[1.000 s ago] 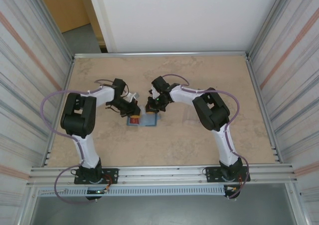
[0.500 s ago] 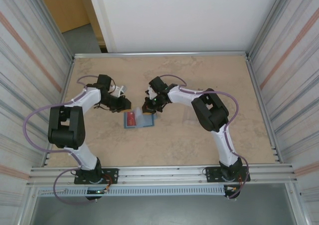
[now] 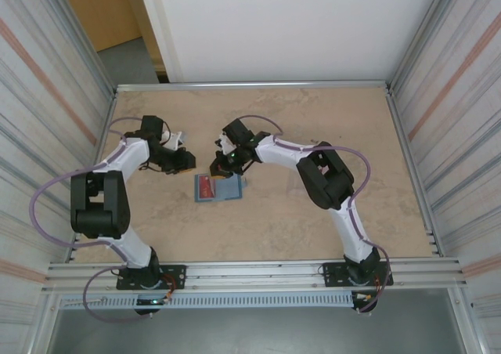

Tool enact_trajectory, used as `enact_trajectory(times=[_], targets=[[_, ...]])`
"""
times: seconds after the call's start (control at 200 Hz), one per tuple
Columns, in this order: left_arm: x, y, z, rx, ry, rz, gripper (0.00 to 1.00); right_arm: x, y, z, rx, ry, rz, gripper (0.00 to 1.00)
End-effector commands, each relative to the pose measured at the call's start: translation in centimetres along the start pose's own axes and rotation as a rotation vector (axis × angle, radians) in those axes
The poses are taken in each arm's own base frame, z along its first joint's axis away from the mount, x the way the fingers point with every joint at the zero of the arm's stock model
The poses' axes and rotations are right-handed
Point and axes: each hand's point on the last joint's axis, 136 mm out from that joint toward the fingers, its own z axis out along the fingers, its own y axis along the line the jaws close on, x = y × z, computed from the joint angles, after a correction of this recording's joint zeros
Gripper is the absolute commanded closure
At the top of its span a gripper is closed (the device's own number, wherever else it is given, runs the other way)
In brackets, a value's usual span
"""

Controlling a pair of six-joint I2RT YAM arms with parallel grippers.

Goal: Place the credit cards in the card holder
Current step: Flip over the card slot on the card holder, then move the card holder to the center of the table.

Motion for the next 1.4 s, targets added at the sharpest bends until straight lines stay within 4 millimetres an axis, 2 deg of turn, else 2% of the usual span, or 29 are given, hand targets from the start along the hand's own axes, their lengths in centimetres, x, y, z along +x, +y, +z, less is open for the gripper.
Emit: enact_trajectory(times=[0.0,0.271,0.346,0.426,0.511,0.631,0.707,0.807,1.057,1.193,1.393], targets=[[-0.5,-1.4,-1.6,0.040,-0.036,0.024,0.76,0.2,-0.4,1.6,-0.014,0.034,0.036,0.98],[0.2,-1.2,-1.5,0.031,-0.018,0.053,0.78,0.5,-1.3,4.8,0.006,0.085,0.045,0.98],[0.7,-1.1,-1.0,0.041,0.005,0.041,0.78,0.5,-1.3,4.8,0.014,0.091,0.043,0.98],[1.2,-1.0,-0.4,0.034,0.024,0.041,0.78,0.0,-1.1,3.5,0.025,0.062,0.032,0.98],[2.0,-0.7,0.7,0.023,0.050,0.043,0.78,-0.5,-0.8,1.3,0.040,0.024,0.017,0.98],[3.1,-0.7,2.1,0.028,0.080,0.026,0.80,-0.6,0.1,-3.3,0.088,-0.054,-0.021,0.98],[3.9,-0.7,3.2,0.040,0.105,0.012,0.82,-0.3,-0.2,-6.4,0.138,-0.114,-0.038,0.96],[4.8,-1.0,4.8,0.040,0.159,0.019,0.84,0.8,-1.4,-10.3,0.228,-0.167,-0.036,0.89],[6.6,-1.6,7.0,0.041,0.222,0.027,0.87,4.2,-4.7,-19.2,0.449,-0.276,-0.015,0.72],[7.2,-1.6,8.4,0.047,0.270,-0.012,0.88,6.1,-6.5,-23.3,0.579,-0.328,0.006,0.59],[7.9,-2.3,9.7,0.069,0.324,-0.017,0.89,8.8,-8.8,-28.3,0.657,-0.396,0.075,0.50]])
